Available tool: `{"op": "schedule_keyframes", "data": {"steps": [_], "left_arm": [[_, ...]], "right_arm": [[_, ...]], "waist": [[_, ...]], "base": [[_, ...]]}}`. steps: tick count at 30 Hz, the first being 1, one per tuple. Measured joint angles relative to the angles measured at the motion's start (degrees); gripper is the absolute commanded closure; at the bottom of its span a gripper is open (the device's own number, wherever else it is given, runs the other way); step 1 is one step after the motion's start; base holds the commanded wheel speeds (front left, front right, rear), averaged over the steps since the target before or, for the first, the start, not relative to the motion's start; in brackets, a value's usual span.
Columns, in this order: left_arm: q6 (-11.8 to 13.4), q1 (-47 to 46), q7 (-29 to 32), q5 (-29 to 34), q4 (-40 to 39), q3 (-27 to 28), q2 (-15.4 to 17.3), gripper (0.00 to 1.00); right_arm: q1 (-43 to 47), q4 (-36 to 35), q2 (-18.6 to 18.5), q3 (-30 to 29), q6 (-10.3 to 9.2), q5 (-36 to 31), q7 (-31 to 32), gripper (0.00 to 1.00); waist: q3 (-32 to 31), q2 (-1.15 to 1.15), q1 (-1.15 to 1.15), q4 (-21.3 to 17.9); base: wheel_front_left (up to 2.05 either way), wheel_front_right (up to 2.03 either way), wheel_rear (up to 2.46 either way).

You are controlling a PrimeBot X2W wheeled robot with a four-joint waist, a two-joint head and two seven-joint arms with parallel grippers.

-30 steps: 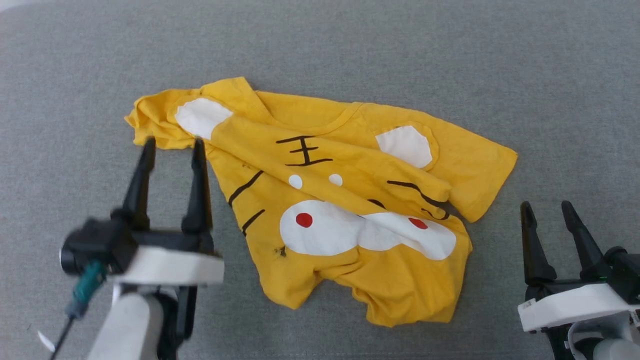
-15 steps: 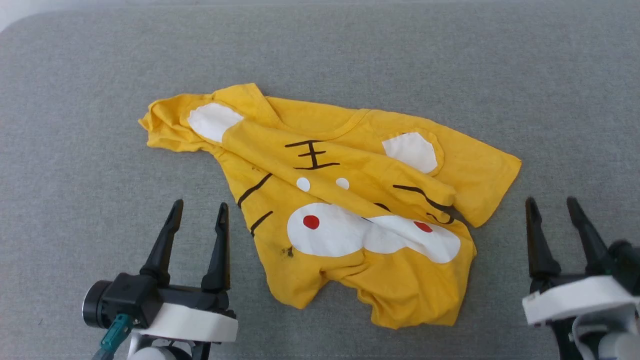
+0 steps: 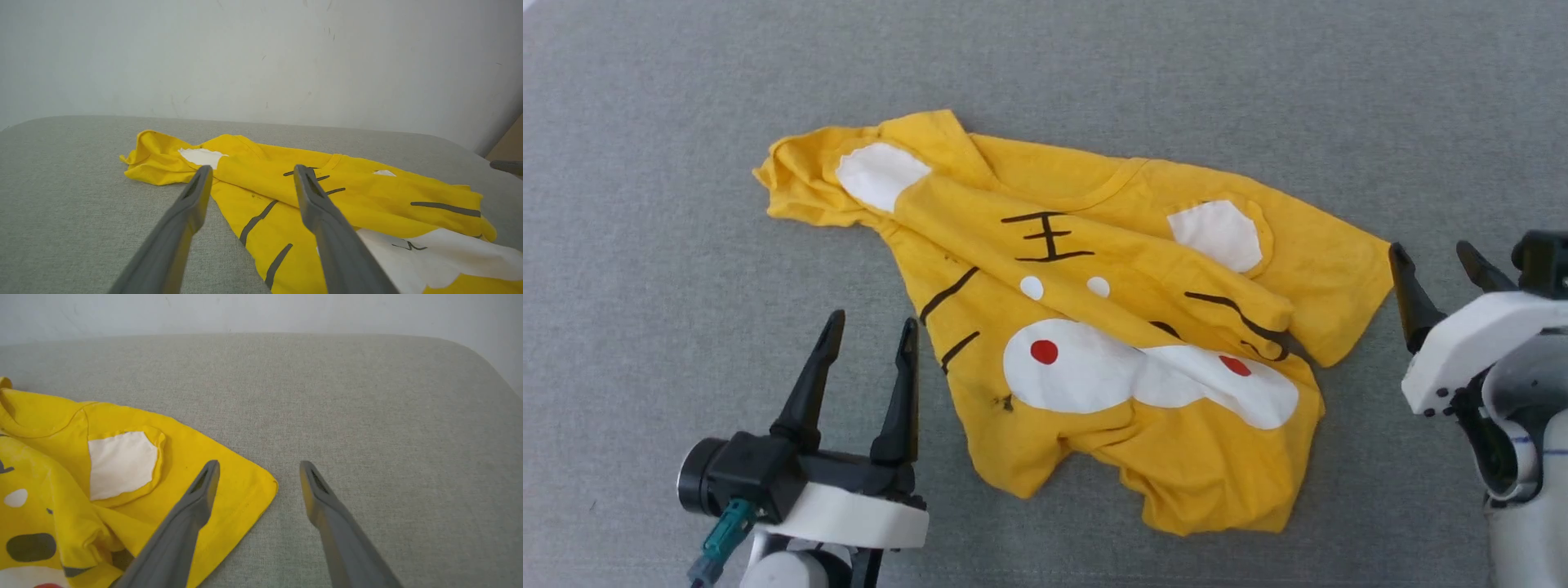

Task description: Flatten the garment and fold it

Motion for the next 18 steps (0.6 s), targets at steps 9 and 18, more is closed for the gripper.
{"op": "schedule_keyframes", "data": {"steps": [9, 18], "left_arm": [[-1.5, -0.9, 0.0, 0.6, 1.5, 0.2, -1.0, 0.00], [-2.5, -1.8, 0.0, 1.0, 2.5, 0.4, -1.7, 0.00]], "right_arm": [[-3.3, 6.0, -2.7, -1.2, 0.00, 0.8, 9.3, 0.00], [-4.5, 11.4, -2.0, -3.4, -0.01, 1.1, 9.0, 0.78]], "waist": [[1.5, 0.00, 0.00, 2.5], [2.2, 0.00, 0.00, 4.9]], "base": [[0.00, 0.00, 0.00], [0.00, 0.00, 0.00]]}}
